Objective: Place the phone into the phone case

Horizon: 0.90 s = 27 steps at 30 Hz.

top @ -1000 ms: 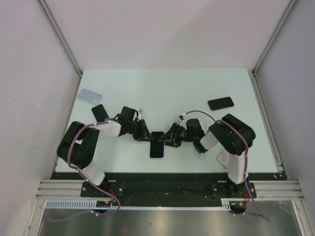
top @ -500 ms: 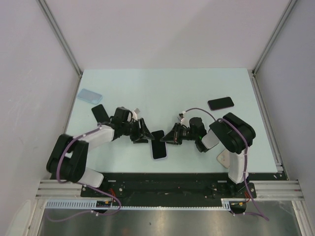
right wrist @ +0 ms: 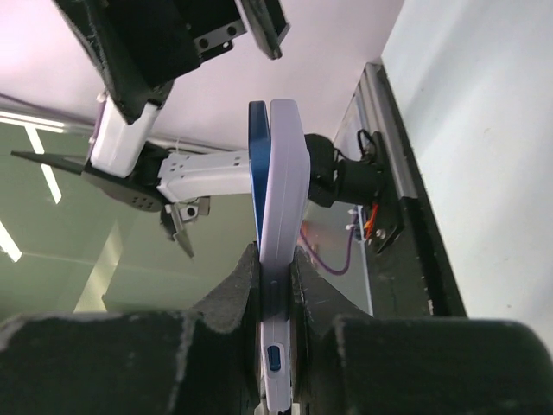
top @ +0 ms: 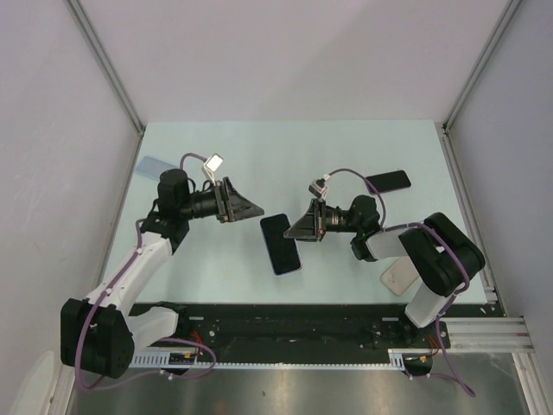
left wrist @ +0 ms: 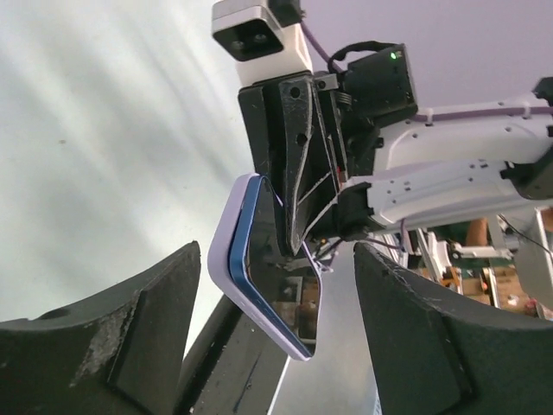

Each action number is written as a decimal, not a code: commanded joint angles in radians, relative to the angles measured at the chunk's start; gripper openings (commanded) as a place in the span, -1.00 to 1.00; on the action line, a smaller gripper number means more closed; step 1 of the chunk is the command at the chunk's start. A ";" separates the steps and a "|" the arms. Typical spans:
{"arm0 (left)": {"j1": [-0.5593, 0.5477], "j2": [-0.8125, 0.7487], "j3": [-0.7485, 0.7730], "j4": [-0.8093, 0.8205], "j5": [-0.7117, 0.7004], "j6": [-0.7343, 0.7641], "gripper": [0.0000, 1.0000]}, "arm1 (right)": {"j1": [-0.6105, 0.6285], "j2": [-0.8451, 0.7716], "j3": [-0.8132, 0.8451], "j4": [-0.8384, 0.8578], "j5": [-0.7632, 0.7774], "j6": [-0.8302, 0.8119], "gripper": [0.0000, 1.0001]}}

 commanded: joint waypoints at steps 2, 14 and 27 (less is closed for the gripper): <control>0.004 -0.002 -0.033 0.191 0.131 -0.103 0.49 | -0.003 -0.110 0.044 0.331 -0.063 0.099 -0.99; -0.031 0.008 -0.201 0.681 0.162 -0.424 0.36 | 0.031 -0.115 0.050 0.331 0.019 0.134 -0.93; -0.065 0.028 -0.163 0.486 0.125 -0.278 -1.00 | 0.025 -0.087 0.053 0.331 0.050 0.138 -0.29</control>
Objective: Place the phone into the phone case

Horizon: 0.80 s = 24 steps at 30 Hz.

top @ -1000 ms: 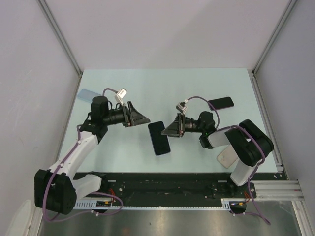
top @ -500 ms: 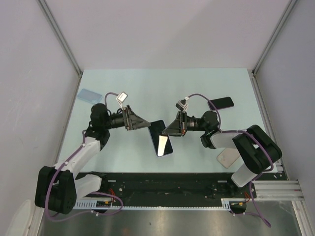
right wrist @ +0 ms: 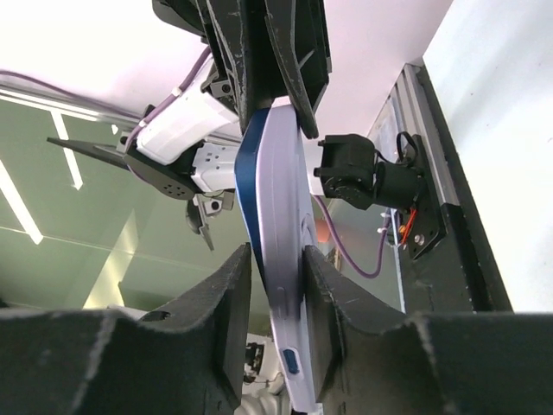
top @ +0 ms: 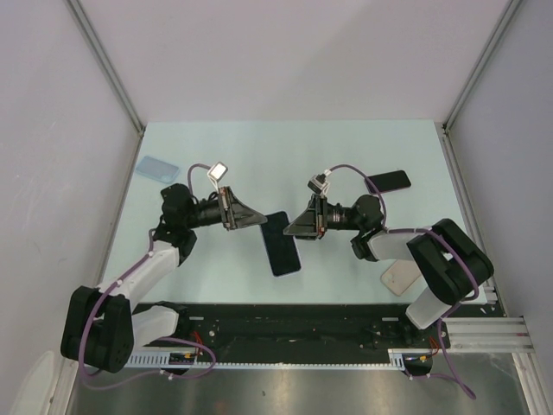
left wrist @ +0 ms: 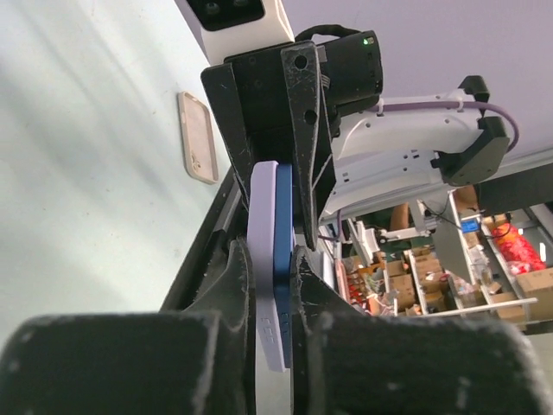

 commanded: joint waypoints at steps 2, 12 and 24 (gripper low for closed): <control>-0.025 -0.003 0.045 -0.137 0.002 0.141 -1.00 | -0.005 0.013 0.042 0.294 0.048 0.031 -0.18; -0.039 0.004 0.087 -0.184 -0.018 0.141 -0.30 | -0.020 0.071 0.065 0.299 0.071 0.043 -0.95; -0.045 -0.066 0.084 -0.198 -0.013 0.131 0.12 | -0.039 -0.023 0.072 0.300 0.134 0.062 -0.85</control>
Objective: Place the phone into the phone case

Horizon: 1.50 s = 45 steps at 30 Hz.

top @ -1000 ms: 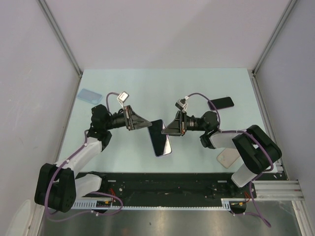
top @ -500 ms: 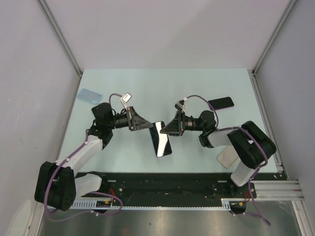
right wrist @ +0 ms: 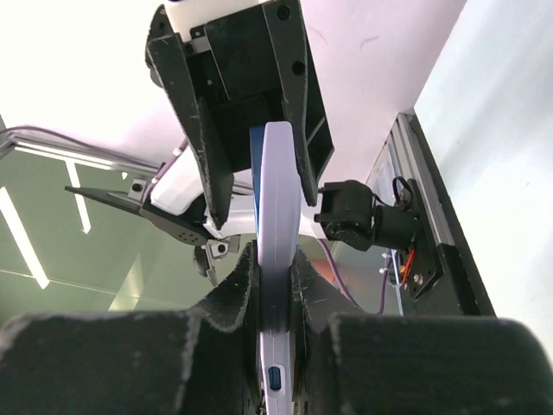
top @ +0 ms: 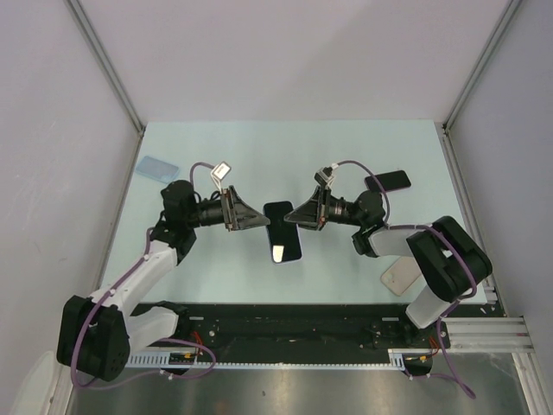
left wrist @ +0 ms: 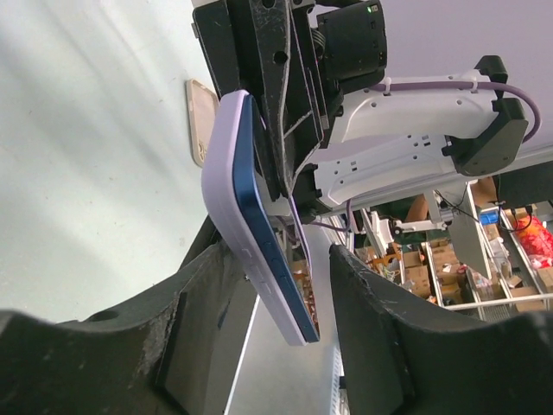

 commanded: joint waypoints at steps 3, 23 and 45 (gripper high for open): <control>-0.017 -0.007 -0.006 0.089 0.003 -0.040 0.08 | 0.010 -0.054 0.051 0.304 0.055 0.019 -0.84; -0.043 -0.018 0.080 -0.138 -0.026 0.099 -0.76 | 0.050 -0.047 0.051 0.304 0.091 0.031 -0.85; -0.049 -0.013 0.040 0.015 -0.006 -0.013 0.10 | 0.057 -0.042 0.063 0.299 -0.090 -0.052 -1.00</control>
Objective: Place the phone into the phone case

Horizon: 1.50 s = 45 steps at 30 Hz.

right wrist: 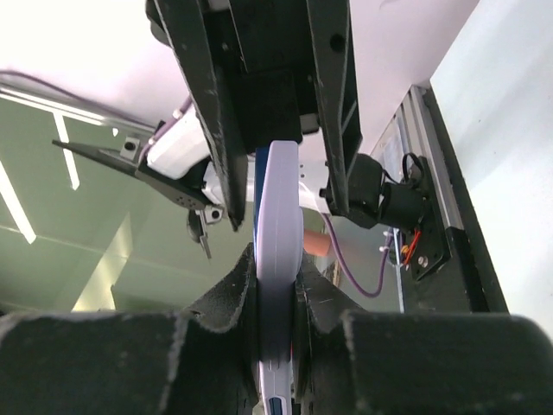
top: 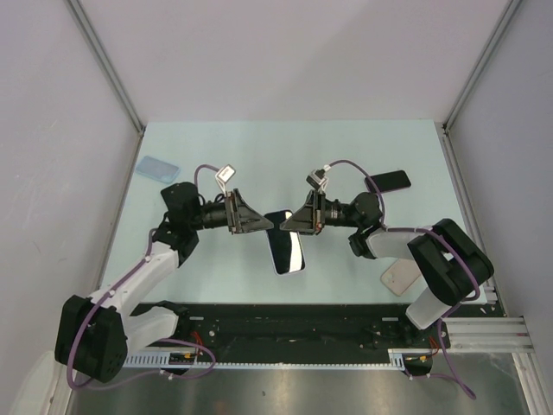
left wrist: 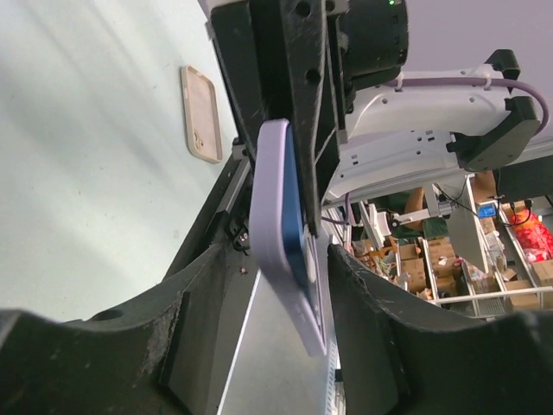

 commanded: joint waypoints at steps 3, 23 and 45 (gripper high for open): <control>-0.005 -0.002 0.040 0.062 0.017 -0.041 0.06 | 0.017 -0.018 0.047 0.302 -0.087 -0.032 -1.00; -0.019 0.037 0.149 -0.391 -0.097 0.387 -1.00 | -0.022 0.056 0.048 0.291 -0.017 -0.007 -0.31; 0.007 0.078 0.116 -0.409 -0.187 0.353 0.25 | -0.120 0.071 0.048 0.069 0.031 -0.177 -1.00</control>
